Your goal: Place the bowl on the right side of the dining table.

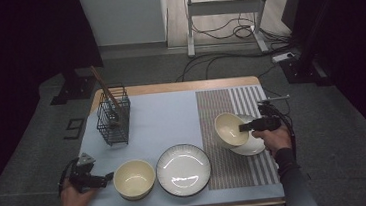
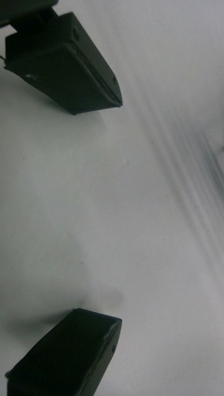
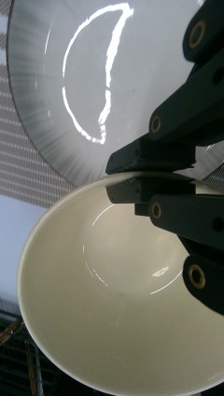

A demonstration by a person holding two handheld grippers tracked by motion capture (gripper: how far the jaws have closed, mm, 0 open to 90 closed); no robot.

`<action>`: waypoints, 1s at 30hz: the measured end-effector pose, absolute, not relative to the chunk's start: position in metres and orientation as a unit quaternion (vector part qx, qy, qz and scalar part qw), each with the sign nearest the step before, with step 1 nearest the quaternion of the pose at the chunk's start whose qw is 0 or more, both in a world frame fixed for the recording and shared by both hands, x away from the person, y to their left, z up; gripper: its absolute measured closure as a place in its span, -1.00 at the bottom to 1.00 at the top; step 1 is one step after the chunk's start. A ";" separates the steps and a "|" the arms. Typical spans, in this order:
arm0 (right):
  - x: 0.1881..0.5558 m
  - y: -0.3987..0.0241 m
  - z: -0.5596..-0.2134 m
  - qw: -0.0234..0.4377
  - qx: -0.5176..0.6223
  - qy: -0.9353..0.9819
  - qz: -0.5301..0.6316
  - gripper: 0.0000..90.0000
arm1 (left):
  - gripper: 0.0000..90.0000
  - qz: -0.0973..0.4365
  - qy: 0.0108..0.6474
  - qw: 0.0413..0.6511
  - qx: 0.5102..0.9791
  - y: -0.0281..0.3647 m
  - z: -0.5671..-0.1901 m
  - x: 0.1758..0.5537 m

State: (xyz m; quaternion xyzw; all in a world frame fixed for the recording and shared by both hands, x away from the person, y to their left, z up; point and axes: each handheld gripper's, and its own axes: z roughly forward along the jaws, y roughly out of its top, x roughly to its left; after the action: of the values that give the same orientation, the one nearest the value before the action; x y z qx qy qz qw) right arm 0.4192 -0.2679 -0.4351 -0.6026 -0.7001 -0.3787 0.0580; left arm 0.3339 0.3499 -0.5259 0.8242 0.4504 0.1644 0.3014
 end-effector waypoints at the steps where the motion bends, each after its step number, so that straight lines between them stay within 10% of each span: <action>1: 0.419 -0.270 -0.436 0.054 -0.604 -0.699 -0.378 0.88 | -1.00 0.164 0.450 0.302 0.824 0.350 -0.526 0.334; 30: 0.420 -0.310 -0.469 0.010 -0.649 -0.687 -0.326 0.88 | -1.00 0.165 0.450 0.301 0.824 0.350 -0.526 0.334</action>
State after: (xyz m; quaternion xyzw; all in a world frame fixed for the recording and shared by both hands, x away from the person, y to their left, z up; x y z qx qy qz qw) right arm 0.4202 -0.3099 -0.4690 -0.6494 -0.6869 -0.3262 0.0097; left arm 0.3339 0.3499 -0.5259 0.8241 0.4504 0.1648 0.3013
